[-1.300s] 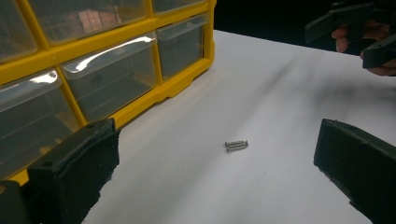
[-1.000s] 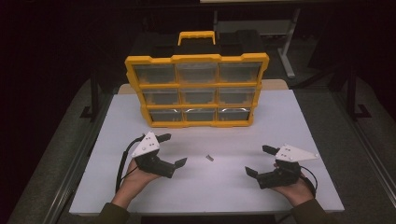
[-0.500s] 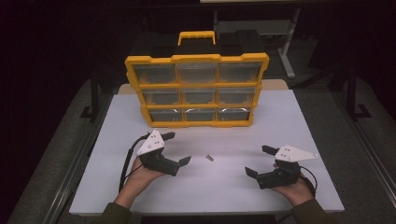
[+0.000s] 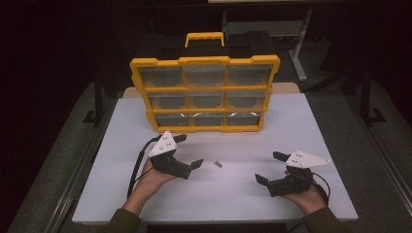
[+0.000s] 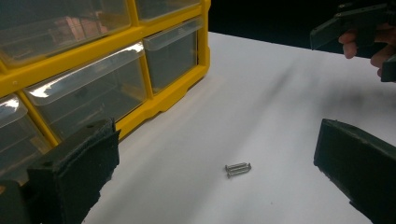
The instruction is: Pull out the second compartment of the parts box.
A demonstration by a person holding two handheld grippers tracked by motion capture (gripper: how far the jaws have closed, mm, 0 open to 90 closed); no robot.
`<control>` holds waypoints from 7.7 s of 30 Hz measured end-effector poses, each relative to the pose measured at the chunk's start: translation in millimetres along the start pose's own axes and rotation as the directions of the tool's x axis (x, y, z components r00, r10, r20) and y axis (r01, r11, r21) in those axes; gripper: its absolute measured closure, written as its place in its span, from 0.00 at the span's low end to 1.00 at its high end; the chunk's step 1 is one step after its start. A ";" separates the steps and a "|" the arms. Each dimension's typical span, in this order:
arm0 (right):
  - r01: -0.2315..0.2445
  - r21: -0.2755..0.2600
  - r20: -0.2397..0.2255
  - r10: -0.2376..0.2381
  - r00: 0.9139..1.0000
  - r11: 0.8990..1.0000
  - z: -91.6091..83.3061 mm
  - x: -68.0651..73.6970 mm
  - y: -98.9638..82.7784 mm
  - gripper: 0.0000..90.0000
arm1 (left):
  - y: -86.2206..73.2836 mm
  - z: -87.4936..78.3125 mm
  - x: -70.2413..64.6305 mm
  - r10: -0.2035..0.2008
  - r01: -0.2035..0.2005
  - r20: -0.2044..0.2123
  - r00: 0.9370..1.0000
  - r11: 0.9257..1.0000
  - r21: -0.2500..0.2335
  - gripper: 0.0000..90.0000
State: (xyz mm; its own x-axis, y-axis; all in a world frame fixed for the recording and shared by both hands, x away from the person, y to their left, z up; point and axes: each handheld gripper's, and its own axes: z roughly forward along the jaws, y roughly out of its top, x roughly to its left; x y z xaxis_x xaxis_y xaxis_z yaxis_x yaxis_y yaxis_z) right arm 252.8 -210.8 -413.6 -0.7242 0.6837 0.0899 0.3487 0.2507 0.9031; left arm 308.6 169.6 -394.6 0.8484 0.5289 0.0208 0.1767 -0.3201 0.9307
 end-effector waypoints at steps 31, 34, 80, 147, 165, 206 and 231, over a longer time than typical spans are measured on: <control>0.000 -0.014 -0.005 0.000 1.000 1.000 -0.6 -1.3 -1.1 0.00 | 6.4 29.6 6.5 -0.005 0.005 0.016 1.000 1.000 -0.005 0.00; -0.004 -0.014 -0.005 0.004 1.000 1.000 -0.7 -1.3 -1.2 0.00 | 7.5 31.5 6.7 -0.004 0.004 0.017 1.000 1.000 -0.003 0.00; -0.007 -0.007 0.002 0.007 1.000 1.000 -1.1 -2.4 -2.3 0.00 | 25.3 73.4 11.2 -0.009 0.010 0.012 1.000 0.999 -0.043 0.00; 0.000 -0.014 -0.013 -0.001 1.000 1.000 1.0 -3.0 -0.3 0.00 | 18.2 84.9 6.2 0.271 -0.246 -0.127 0.954 0.951 0.186 0.00; 0.000 -0.009 -0.014 0.000 1.000 1.000 0.7 -3.1 -0.6 0.00 | 18.1 88.7 0.0 0.396 -0.350 -0.152 0.906 0.900 0.260 0.00; 0.001 -0.007 -0.010 -0.001 1.000 1.000 0.9 -3.1 -0.7 0.00 | 13.6 96.1 -11.8 0.625 -0.528 -0.181 0.759 0.754 0.391 0.00; -0.003 -0.005 -0.008 0.003 1.000 1.000 2.4 -4.3 -0.5 0.00 | 10.2 102.0 -23.1 0.737 -0.603 -0.217 0.640 0.657 0.452 0.00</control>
State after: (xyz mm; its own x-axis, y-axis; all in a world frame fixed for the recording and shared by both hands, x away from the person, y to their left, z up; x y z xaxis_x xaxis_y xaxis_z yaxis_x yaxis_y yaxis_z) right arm 257.2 -212.3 -415.5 -0.7277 0.6790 0.0963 0.3480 0.2446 0.9050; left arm 341.7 74.0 -422.8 0.5651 0.2727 0.7786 -0.1702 -0.8849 0.4335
